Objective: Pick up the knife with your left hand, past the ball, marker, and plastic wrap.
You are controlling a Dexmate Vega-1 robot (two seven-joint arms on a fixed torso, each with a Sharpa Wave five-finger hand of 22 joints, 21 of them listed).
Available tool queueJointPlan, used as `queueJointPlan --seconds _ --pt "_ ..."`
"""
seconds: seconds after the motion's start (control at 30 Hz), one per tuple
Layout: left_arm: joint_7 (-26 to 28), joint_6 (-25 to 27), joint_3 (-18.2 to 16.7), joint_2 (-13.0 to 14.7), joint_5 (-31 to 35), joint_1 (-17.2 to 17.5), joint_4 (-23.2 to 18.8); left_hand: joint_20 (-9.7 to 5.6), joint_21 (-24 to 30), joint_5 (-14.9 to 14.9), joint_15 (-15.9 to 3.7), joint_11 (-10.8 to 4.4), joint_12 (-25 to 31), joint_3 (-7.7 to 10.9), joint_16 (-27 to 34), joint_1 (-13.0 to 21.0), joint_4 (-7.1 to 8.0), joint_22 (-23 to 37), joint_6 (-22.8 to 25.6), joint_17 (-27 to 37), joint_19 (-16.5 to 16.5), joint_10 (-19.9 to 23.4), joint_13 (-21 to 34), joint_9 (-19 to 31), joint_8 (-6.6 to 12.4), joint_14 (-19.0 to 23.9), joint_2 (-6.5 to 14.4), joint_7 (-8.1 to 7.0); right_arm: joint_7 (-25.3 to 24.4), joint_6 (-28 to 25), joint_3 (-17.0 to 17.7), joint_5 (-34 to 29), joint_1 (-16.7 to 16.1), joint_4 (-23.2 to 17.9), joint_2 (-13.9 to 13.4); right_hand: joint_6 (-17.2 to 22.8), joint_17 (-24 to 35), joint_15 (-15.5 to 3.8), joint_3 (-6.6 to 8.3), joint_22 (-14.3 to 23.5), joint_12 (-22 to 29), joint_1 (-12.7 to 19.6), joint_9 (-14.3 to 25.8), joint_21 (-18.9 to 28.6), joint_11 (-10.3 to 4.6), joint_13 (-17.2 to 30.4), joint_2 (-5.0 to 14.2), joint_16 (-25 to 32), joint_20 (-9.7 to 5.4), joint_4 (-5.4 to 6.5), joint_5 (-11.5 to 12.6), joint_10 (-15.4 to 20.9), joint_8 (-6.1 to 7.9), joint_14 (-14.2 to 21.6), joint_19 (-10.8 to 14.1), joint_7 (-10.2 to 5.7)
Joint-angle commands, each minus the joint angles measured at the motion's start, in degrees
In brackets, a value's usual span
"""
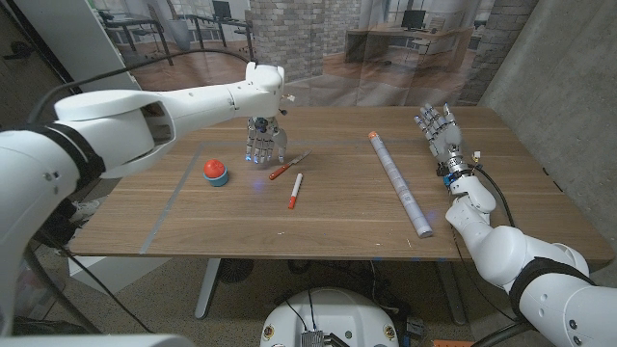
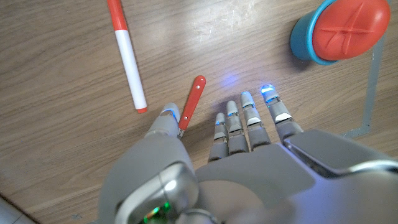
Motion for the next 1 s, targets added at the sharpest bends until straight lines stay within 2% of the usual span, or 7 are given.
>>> queueJointPlan --seconds 0.03,0.47,0.77,1.0 --pt "0.5 -1.2 -1.0 -1.0 1.2 1.4 1.5 0.06 0.5 0.0 -0.09 -0.12 0.9 -0.33 0.9 0.5 -0.01 0.3 1.3 0.3 0.8 1.3 0.3 0.2 0.49 1.1 -0.1 2.12 0.2 1.2 -0.8 1.0 0.2 0.4 -0.3 0.7 0.2 -0.10 -0.14 0.3 0.3 0.1 0.2 0.3 -0.05 0.2 -0.70 0.1 -0.02 -0.02 0.3 0.4 0.20 0.5 0.5 0.06" --pt "-0.1 -2.4 -0.2 -2.6 3.1 2.0 3.0 -0.05 1.0 0.1 -0.68 -0.74 1.8 -0.61 2.2 1.8 -0.16 0.3 3.2 1.0 1.5 2.6 0.7 0.3 0.53 2.3 0.5 1.64 0.3 1.5 -0.6 1.9 -0.8 -0.8 -0.2 0.9 0.2 -0.14 -0.25 0.3 0.3 0.1 0.2 0.2 -0.04 0.2 -0.84 0.1 -0.01 -0.09 0.4 0.6 0.19 0.6 0.6 0.05" --pt "0.5 -1.8 0.4 -2.3 5.5 2.9 0.9 -0.18 1.6 0.2 -1.26 -1.19 2.8 -0.86 3.4 3.0 -0.43 0.4 4.9 1.5 2.7 4.1 1.0 0.3 0.60 3.7 0.6 1.37 0.6 1.6 -0.6 2.9 -1.9 -2.0 -0.2 1.0 0.1 -0.02 -0.34 0.3 0.3 0.0 0.2 0.2 0.03 0.2 -0.96 0.0 0.04 -0.15 0.4 0.6 0.16 0.7 0.6 0.04" --pt "0.7 -0.6 1.2 -1.7 7.7 3.7 -1.6 -0.47 1.9 0.2 -1.47 -1.11 3.1 -1.06 3.9 3.4 -0.46 0.4 5.5 1.7 3.2 4.5 1.2 0.3 0.58 4.2 0.6 1.33 2.6 2.8 0.2 4.3 -1.3 -1.0 -0.1 1.4 0.1 -0.07 -0.46 0.3 0.3 -0.1 0.2 0.2 0.04 0.2 -1.10 0.1 0.05 -0.22 0.4 1.0 0.22 1.1 0.8 -0.02"
